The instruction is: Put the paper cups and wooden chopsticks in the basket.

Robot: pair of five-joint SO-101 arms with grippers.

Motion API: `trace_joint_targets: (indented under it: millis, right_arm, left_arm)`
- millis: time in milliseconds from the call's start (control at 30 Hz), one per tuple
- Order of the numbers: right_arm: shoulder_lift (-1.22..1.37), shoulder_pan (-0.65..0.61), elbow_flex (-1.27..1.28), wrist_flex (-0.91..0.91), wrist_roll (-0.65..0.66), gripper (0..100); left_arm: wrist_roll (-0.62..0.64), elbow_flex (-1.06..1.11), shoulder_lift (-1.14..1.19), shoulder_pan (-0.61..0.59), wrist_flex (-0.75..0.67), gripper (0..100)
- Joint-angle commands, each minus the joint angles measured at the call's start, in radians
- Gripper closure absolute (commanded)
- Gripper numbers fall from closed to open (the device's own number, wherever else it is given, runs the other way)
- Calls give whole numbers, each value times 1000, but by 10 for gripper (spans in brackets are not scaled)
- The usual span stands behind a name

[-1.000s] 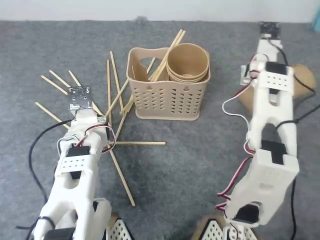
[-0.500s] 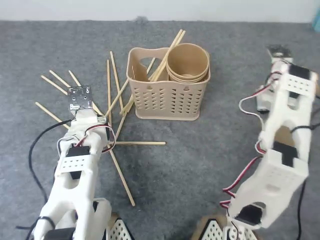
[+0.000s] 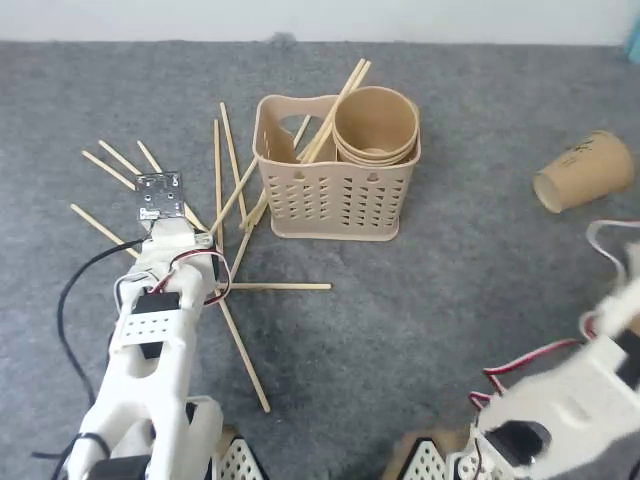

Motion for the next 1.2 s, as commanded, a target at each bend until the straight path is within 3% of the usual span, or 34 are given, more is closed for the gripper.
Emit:
trace_joint_targets:
  millis: [0,200,500,633,767,1167]
  right_arm:
    - [-62,156,-29,2,121,991]
    - [-56,317,-29,2,250,991]
    - [-59,337,-143,45,229,986]
    - [-59,332,-299,200,193,890]
    - [-54,334,-414,203,152,798]
    - [42,331,-353,200,146,864]
  left_arm:
    - [-6,-33,2,-2,-28,987]
    - [-6,-33,2,0,-28,987]
    - [-6,-33,2,-3,-25,987]
    - [-6,-33,2,-3,-25,987]
    - [-6,-33,2,-3,-26,987]
    - [-6,-33,2,-3,-25,987]
